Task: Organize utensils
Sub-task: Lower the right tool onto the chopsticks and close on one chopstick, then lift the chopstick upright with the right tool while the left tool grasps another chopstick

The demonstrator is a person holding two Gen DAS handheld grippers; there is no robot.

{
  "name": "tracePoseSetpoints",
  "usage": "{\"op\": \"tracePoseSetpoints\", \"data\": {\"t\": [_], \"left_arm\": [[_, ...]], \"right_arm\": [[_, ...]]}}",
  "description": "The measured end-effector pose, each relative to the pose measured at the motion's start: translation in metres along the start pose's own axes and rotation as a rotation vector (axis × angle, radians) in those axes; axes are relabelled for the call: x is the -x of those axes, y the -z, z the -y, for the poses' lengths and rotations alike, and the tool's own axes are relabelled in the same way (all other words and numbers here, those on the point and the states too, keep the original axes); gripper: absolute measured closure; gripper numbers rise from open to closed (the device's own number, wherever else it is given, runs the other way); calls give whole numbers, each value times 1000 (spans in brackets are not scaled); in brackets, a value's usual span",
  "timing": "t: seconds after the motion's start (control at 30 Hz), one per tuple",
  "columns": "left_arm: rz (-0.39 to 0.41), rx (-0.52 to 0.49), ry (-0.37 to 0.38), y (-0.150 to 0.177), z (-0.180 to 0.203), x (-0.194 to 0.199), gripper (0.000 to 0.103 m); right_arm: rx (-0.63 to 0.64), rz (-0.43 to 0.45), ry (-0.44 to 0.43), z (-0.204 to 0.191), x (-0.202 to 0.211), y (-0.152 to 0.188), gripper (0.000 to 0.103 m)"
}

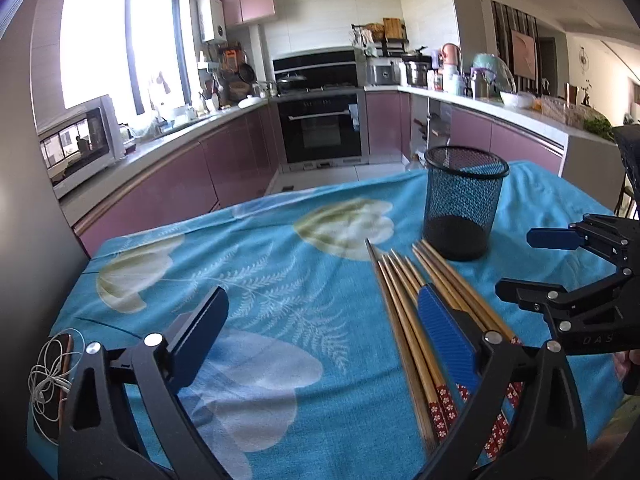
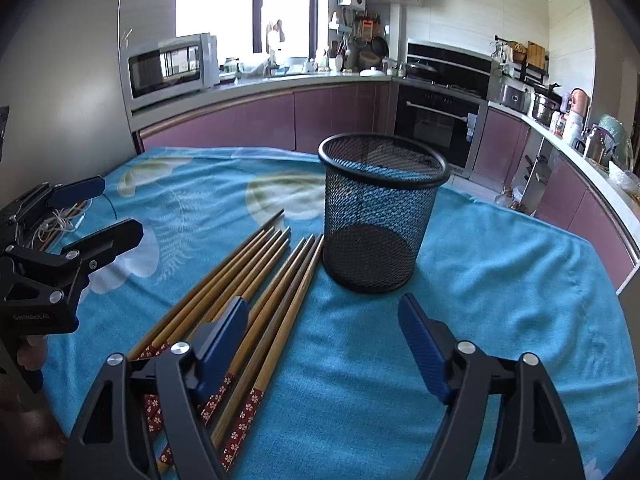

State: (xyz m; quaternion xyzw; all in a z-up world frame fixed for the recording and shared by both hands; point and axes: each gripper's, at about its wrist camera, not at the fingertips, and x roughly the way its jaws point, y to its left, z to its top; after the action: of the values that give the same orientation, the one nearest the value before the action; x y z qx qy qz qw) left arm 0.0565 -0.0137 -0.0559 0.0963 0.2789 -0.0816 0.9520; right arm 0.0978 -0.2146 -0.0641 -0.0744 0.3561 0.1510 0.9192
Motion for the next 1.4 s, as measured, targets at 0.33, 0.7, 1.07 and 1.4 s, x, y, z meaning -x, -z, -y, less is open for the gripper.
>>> {"op": "tracePoseSetpoints", "data": {"t": [0.33,0.7,1.07,1.4], "left_arm": [[-200,-45,101,11,7,-47,26],[-269,-56,166,12,14,-68,41],[-315,-52,211,3,20,-91,48],[-328,16,253,-8,25,-104,92]], "right_arm": [[-47,-130,-67,6,-21,3,58],[-24,-170,-60,3,-30,-1,67],[4,-184,-49,0,-39,-8,74],[-63,-177,-129,9,-40,-9,95]]}}
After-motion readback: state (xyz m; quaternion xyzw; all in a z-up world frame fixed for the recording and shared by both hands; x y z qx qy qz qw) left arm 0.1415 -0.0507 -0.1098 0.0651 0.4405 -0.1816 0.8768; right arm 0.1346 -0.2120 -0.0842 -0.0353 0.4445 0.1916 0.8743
